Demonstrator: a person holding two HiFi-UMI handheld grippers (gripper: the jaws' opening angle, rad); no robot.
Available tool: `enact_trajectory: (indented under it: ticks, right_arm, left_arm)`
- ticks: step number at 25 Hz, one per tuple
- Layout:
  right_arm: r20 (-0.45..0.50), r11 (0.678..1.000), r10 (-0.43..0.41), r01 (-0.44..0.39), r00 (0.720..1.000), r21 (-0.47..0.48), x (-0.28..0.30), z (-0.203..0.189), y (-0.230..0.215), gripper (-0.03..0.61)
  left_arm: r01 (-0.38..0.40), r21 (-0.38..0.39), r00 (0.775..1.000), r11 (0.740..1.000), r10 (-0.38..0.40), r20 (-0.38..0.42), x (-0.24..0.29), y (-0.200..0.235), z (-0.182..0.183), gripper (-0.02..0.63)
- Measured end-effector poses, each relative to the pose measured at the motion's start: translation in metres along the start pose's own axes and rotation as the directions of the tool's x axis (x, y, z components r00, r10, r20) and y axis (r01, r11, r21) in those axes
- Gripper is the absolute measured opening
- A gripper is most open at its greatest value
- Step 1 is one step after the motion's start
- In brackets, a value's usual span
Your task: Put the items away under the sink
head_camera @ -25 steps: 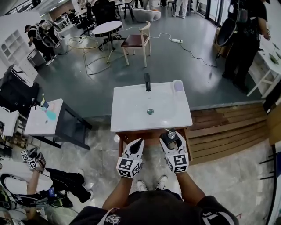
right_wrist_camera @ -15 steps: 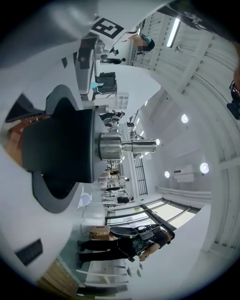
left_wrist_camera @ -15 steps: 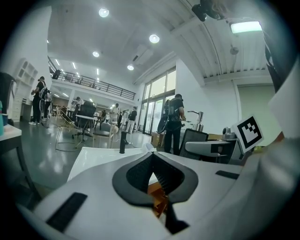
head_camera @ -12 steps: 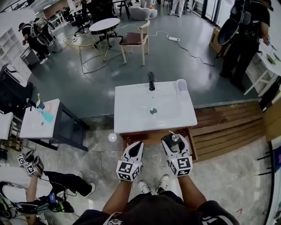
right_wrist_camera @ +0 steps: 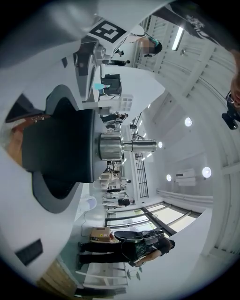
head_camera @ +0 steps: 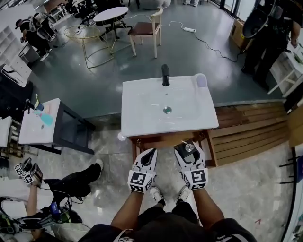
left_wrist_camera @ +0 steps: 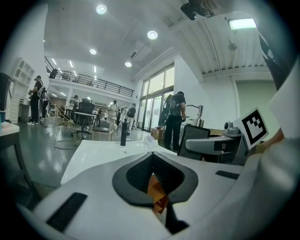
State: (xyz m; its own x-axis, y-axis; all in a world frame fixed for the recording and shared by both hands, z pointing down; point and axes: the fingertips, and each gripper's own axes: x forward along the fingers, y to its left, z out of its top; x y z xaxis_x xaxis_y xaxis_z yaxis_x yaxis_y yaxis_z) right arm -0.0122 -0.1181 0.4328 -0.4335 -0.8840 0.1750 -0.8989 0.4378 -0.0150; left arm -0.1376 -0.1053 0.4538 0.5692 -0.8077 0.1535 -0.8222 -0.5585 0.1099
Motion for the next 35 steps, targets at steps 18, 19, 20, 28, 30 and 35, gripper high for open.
enact_trajectory:
  ticks: [18, 19, 20, 28, 30, 35]
  right_arm:
    - [-0.013, 1.0, -0.001, 0.001, 1.0, -0.005, 0.036, -0.218, -0.071, 0.324]
    - [-0.011, 1.0, -0.002, 0.002, 1.0, -0.016, 0.04, -0.234, -0.074, 0.324]
    - [-0.008, 1.0, -0.004, 0.003, 1.0, -0.024, 0.044, -0.249, -0.077, 0.324]
    - [0.03, 0.998, -0.02, 0.022, 0.999, -0.052, 0.078, -0.366, -0.096, 0.324]
    - [0.039, 0.998, -0.027, 0.029, 0.999, -0.053, 0.081, -0.386, -0.101, 0.324]
    - [0.047, 0.997, -0.037, 0.04, 0.998, -0.066, 0.088, -0.422, -0.106, 0.324]
  left_arm:
    - [-0.082, 0.015, 0.997, 0.997, 0.082, -0.007, 0.098, -0.01, -0.213, 0.005]
    - [-0.082, 0.015, 0.997, 0.996, 0.083, -0.006, 0.103, -0.008, -0.228, 0.005]
    - [-0.083, 0.017, 0.997, 0.996, 0.083, -0.006, 0.108, -0.006, -0.245, 0.005]
    - [-0.081, 0.05, 0.997, 0.995, 0.081, 0.008, 0.147, 0.011, -0.366, 0.006]
    - [-0.081, 0.06, 0.997, 0.995, 0.08, 0.017, 0.154, 0.01, -0.386, 0.006]
    - [-0.075, 0.085, 0.996, 0.994, 0.071, 0.053, 0.166, 0.005, -0.419, 0.006]
